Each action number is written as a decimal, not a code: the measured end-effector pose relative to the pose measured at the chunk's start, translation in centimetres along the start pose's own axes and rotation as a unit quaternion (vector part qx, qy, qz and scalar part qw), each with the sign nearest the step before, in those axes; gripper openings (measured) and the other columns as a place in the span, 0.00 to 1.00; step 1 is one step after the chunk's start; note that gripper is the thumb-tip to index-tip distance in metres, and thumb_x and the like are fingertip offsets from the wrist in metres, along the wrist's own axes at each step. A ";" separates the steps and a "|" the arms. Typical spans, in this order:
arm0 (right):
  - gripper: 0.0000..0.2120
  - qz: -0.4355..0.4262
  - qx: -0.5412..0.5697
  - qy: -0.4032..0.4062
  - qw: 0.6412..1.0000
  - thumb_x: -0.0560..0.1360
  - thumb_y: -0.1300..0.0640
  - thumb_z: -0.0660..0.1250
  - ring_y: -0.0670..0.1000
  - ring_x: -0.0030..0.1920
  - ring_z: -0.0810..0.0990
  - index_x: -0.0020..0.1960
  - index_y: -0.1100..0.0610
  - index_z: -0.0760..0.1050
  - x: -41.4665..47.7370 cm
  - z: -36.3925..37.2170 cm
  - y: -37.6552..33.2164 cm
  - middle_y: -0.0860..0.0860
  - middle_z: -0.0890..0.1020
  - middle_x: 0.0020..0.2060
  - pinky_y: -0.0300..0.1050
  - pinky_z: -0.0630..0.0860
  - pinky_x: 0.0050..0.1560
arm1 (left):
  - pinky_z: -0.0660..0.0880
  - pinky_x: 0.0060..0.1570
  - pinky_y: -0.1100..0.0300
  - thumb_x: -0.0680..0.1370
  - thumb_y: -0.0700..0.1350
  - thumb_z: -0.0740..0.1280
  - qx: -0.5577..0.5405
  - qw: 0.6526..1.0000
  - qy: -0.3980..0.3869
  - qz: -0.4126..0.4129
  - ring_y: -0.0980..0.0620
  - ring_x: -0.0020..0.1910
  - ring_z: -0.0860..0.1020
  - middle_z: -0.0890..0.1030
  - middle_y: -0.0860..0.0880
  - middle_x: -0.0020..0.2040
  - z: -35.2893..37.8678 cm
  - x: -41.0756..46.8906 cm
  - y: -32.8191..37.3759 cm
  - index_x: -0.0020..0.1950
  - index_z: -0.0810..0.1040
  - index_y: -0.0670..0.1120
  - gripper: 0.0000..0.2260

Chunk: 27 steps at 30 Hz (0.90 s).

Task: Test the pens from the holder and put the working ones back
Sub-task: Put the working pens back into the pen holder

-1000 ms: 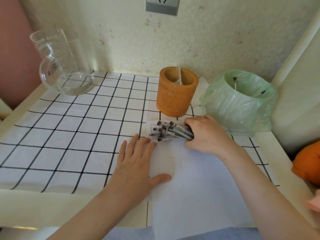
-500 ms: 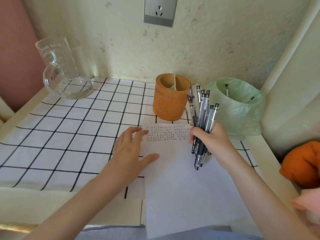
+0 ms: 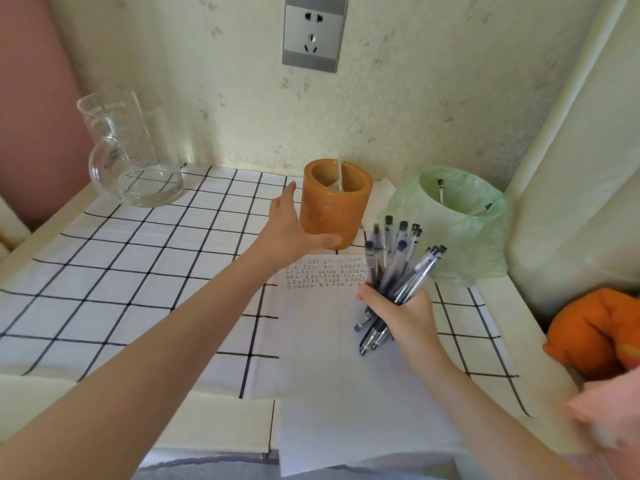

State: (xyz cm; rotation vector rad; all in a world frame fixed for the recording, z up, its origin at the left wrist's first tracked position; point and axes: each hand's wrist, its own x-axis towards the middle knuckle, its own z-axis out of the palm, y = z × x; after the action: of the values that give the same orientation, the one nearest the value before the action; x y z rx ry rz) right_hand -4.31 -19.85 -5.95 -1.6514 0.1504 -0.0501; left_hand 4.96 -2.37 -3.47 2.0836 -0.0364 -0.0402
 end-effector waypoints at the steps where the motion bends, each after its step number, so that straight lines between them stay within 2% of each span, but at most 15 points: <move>1: 0.05 -0.015 -0.002 -0.002 1.000 0.72 0.66 0.70 0.45 0.27 0.80 0.47 0.67 0.78 0.1 0.1 0.0 0.58 0.81 0.33 0.34 0.75 0.28 | 0.63 0.68 0.48 0.62 0.51 0.78 -0.013 1.000 -0.002 0.001 0.48 0.72 0.59 0.52 0.47 0.75 0.3 0.5 0.1 0.76 0.43 0.47 0.55; 3: 0.01 -0.057 -0.010 0.001 0.998 0.73 0.65 0.69 0.48 0.33 0.83 0.45 0.61 0.78 0.2 0.2 -0.3 0.54 0.83 0.32 0.35 0.77 0.34 | 0.62 0.69 0.46 0.60 0.51 0.80 -0.040 0.999 -0.003 0.009 0.48 0.72 0.58 0.54 0.47 0.75 0.7 1.6 0.1 0.76 0.41 0.48 0.58; 6: 0.05 -0.076 0.009 0.019 0.997 0.75 0.64 0.67 0.54 0.38 0.84 0.42 0.57 0.77 0.5 -0.1 -0.8 0.54 0.83 0.32 0.43 0.80 0.39 | 0.64 0.67 0.43 0.56 0.52 0.81 -0.086 0.996 0.008 0.015 0.47 0.72 0.61 0.58 0.47 0.74 1.2 3.0 0.2 0.76 0.41 0.49 0.61; 8: 0.03 -0.056 0.044 0.032 0.997 0.75 0.64 0.67 0.56 0.38 0.84 0.43 0.59 0.76 0.7 -0.5 -1.1 0.56 0.83 0.32 0.47 0.80 0.38 | 0.66 0.66 0.45 0.57 0.50 0.81 -0.102 0.994 0.017 0.024 0.48 0.70 0.64 0.62 0.48 0.72 1.6 3.7 0.0 0.76 0.44 0.49 0.59; 10: 0.01 -0.037 0.077 0.043 0.995 0.74 0.64 0.67 0.57 0.38 0.85 0.44 0.63 0.76 0.9 -0.7 -1.3 0.56 0.83 0.32 0.48 0.80 0.37 | 0.69 0.63 0.49 0.58 0.48 0.81 -0.116 0.992 0.025 0.039 0.50 0.65 0.68 0.66 0.50 0.68 2.0 4.3 -0.2 0.74 0.50 0.48 0.54; 13: 0.02 -0.033 0.097 0.043 0.994 0.74 0.65 0.68 0.58 0.38 0.85 0.46 0.64 0.76 1.0 -0.9 -1.4 0.56 0.82 0.33 0.49 0.81 0.41 | 0.71 0.57 0.56 0.58 0.46 0.81 -0.131 0.989 0.036 0.053 0.55 0.59 0.71 0.70 0.53 0.62 2.3 4.5 -0.3 0.70 0.59 0.48 0.47; 16: 0.01 -0.025 0.097 0.026 0.995 0.74 0.64 0.68 0.58 0.39 0.85 0.44 0.60 0.76 0.8 -0.9 -1.7 0.54 0.83 0.32 0.48 0.80 0.40 | 0.72 0.56 0.59 0.57 0.47 0.82 -0.125 0.989 0.059 0.059 0.55 0.58 0.72 0.72 0.54 0.61 2.2 4.4 -0.1 0.69 0.61 0.48 0.46; 19: 0.02 -0.026 0.103 0.021 0.994 0.74 0.65 0.68 0.58 0.39 0.85 0.43 0.60 0.76 0.8 -0.9 -2.0 0.53 0.83 0.31 0.47 0.79 0.38 | 0.70 0.47 0.70 0.58 0.46 0.81 -0.134 0.983 0.091 0.087 0.59 0.55 0.72 0.71 0.56 0.59 1.2 3.3 1.3 0.69 0.61 0.48 0.45; 24: 0.02 -0.031 0.126 0.035 0.991 0.74 0.64 0.67 0.59 0.38 0.84 0.44 0.61 0.75 0.7 -1.5 -3.0 0.52 0.81 0.30 0.47 0.80 0.37 | 0.73 0.48 0.67 0.58 0.48 0.81 -0.163 0.978 0.095 0.095 0.62 0.55 0.73 0.73 0.58 0.58 -1.4 -1.7 3.6 0.68 0.63 0.51 0.44; 27: 0.03 -0.023 0.136 0.046 0.989 0.74 0.63 0.68 0.57 0.37 0.84 0.42 0.59 0.76 0.2 -1.8 -3.5 0.53 0.81 0.31 0.46 0.80 0.35 | 0.72 0.45 0.69 0.55 0.49 0.82 -0.152 0.983 0.076 0.075 0.66 0.53 0.73 0.73 0.63 0.56 -1.8 -6.0 2.5 0.66 0.64 0.55 0.44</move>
State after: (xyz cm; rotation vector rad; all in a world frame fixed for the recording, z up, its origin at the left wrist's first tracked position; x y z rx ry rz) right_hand -4.08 -21.42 -2.31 -1.3794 0.1693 -0.1751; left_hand -0.98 -1.80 -0.31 1.7681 -0.0893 0.1953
